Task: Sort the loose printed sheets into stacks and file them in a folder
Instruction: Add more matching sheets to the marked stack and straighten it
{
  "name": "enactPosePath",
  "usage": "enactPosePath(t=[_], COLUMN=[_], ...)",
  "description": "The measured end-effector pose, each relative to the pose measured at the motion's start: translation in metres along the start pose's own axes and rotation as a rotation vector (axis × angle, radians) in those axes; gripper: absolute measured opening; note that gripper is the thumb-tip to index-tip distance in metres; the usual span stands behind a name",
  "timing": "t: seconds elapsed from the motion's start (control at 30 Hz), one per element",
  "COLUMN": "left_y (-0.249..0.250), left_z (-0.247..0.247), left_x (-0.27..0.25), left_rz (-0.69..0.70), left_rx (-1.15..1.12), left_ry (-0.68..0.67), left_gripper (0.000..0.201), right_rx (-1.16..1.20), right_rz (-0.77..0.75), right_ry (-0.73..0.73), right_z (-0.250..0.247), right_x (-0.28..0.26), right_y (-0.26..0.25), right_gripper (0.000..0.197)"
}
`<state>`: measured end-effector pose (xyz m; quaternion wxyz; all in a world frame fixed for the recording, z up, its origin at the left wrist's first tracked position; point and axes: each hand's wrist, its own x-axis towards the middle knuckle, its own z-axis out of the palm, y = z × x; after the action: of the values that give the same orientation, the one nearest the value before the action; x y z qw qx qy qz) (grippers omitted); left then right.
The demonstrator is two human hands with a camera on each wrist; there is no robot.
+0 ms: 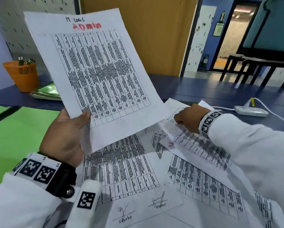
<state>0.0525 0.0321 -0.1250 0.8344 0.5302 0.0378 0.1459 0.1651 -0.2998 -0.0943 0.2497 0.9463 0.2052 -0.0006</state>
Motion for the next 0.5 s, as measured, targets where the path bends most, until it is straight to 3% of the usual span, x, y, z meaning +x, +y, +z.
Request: enactPosePath(t=[0.1, 0.27, 0.5], left_y=[-0.001, -0.001, -0.009], left_z=[-0.002, 0.000, -0.004], left_x=[0.004, 0.005, 0.008], left_rz=[0.013, 0.029, -0.031], left_rx=[0.012, 0.032, 0.037], left_ry=[0.032, 0.040, 0.057], left_gripper=[0.042, 0.039, 0.037], right_rx=[0.109, 0.338, 0.388], right_rz=[0.059, 0.062, 0.049], right_ry=[-0.023, -0.181, -0.144], right_z=[0.013, 0.017, 0.027], right_x=[0.011, 0.018, 0.022], right_y=[0.007, 0.020, 0.035], right_gripper=[0.031, 0.061, 0.029])
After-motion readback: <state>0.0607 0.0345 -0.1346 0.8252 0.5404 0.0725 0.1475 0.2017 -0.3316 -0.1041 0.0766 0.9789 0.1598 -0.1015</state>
